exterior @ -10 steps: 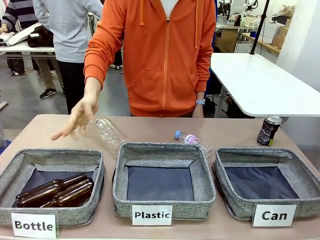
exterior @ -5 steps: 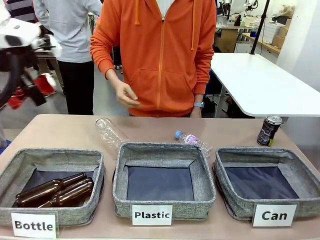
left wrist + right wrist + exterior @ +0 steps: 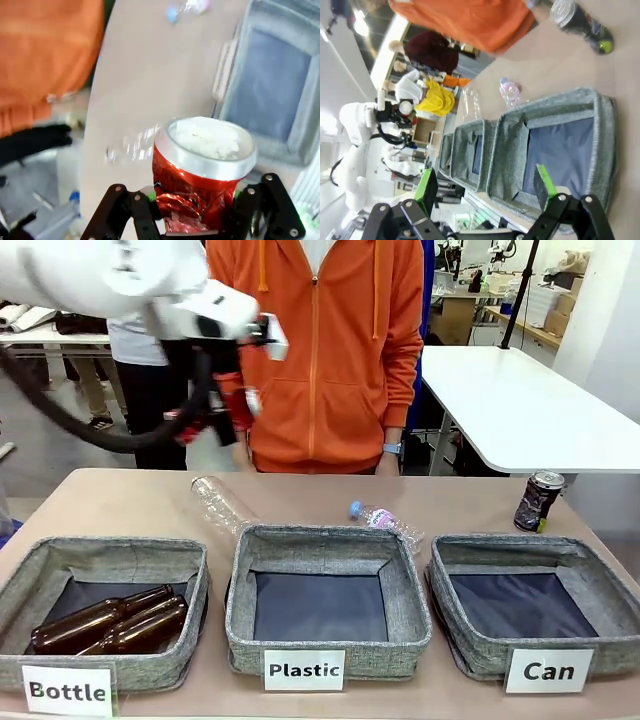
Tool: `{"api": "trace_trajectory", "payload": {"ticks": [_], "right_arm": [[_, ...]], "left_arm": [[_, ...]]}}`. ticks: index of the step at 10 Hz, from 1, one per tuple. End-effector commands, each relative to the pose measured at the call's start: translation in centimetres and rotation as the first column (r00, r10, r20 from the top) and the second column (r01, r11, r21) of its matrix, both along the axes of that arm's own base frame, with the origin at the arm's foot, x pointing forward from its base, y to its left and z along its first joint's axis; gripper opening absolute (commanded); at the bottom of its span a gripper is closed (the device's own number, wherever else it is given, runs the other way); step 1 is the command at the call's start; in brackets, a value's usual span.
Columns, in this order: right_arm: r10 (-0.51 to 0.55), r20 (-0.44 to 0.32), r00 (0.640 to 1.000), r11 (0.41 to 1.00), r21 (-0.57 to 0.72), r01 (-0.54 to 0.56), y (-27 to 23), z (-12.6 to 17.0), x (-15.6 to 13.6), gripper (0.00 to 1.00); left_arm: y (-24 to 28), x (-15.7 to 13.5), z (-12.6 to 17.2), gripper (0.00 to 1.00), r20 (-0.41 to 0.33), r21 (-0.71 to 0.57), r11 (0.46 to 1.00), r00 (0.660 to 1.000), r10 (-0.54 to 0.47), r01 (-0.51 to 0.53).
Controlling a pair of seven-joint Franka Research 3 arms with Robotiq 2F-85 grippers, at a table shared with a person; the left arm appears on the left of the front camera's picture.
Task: Sort the can waste into the basket.
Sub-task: Pick up the can waste from the table and place it in the right Fabric basket.
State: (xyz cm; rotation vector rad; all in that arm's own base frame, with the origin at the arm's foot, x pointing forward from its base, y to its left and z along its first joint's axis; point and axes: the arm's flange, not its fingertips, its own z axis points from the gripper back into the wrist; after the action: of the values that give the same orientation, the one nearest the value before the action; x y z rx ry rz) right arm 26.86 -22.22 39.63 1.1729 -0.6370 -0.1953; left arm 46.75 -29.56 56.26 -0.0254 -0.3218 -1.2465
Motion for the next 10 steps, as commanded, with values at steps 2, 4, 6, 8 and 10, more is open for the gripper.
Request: {"api": "trace_trajectory", "payload": {"ticks": [2, 4, 6, 8, 10], "right_arm": [[-0.101, -0.006, 0.995, 0.995, 0.017, 0.101, -10.0, 6.6, -7.8, 1.0], [-0.137, -0.007, 0.991, 0.989, -0.048, 0.137, -14.6, 7.5, -12.2, 1.0], [-0.231, -0.007, 0.973, 0.972, -0.055, 0.23, -17.5, 6.2, -14.8, 1.0], [-0.189, -0.002, 0.982, 0.98, -0.058, 0.189, -14.7, 8.5, -14.4, 1.0], [-0.189, -0.002, 0.982, 0.98, -0.058, 0.189, -14.7, 8.5, -14.4, 1.0]], "left_arm": [[-8.0, 2.0, -0.5, 0.0, -0.05, -0.289, 0.948, 0.987, -0.154, 0.133], [-14.1, 3.3, -1.4, 0.0, -0.095, -0.419, 0.894, 0.971, -0.219, 0.161], [-19.7, 3.7, -3.1, 0.0, -0.161, -0.445, 0.883, 0.957, -0.241, 0.148], [-22.8, 2.2, -5.9, 0.0, -0.287, -0.287, 0.948, 0.931, -0.225, 0.14], [-20.2, 2.5, -4.6, 0.0, -0.165, -0.452, 0.88, 0.956, -0.243, 0.146]]}}
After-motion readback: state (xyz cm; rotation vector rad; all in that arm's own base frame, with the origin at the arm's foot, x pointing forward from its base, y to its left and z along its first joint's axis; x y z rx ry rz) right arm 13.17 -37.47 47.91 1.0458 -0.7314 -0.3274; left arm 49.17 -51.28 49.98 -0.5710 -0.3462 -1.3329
